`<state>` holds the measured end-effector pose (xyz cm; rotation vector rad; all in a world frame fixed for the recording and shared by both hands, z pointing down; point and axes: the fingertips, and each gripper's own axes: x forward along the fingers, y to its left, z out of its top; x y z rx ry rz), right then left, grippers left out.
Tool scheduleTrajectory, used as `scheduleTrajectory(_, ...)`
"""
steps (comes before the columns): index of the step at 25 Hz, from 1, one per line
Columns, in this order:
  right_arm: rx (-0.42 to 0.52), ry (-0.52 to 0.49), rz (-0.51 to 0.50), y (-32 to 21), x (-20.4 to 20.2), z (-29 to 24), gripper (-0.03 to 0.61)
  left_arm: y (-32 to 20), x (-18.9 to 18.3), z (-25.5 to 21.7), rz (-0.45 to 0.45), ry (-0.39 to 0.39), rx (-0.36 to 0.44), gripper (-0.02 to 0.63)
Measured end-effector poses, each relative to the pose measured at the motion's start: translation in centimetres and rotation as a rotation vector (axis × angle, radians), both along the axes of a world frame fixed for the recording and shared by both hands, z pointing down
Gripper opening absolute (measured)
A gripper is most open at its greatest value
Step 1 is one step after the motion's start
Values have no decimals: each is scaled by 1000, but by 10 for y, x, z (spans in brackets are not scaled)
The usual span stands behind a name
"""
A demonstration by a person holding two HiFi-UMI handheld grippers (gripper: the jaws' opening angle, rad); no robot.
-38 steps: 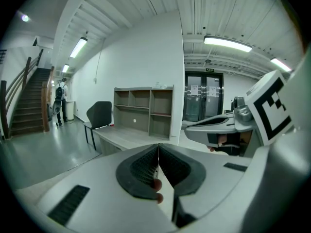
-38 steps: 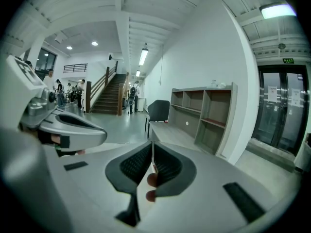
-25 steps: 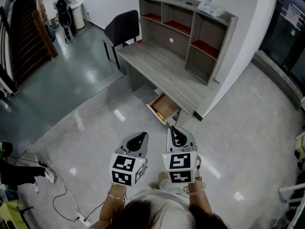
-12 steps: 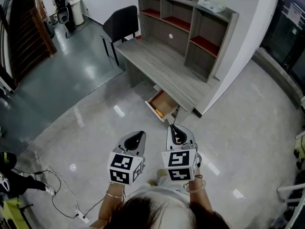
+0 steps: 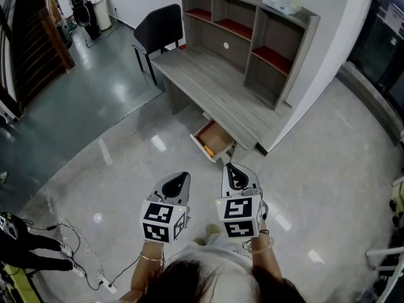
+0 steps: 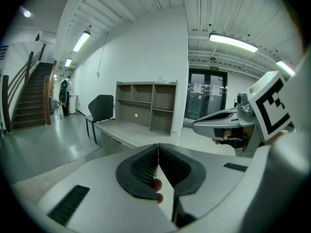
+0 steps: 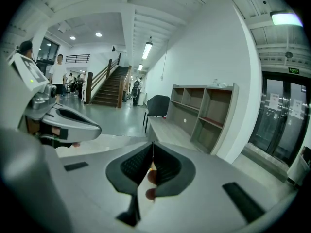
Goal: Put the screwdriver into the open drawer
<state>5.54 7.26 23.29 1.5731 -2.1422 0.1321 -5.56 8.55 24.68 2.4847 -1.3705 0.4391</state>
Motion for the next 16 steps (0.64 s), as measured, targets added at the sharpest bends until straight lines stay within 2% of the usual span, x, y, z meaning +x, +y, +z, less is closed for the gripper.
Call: scheduleTrajectory(16, -14, -27, -26, -28, 20, 5, 29, -26, 21, 3, -19, -13, -12, 18)
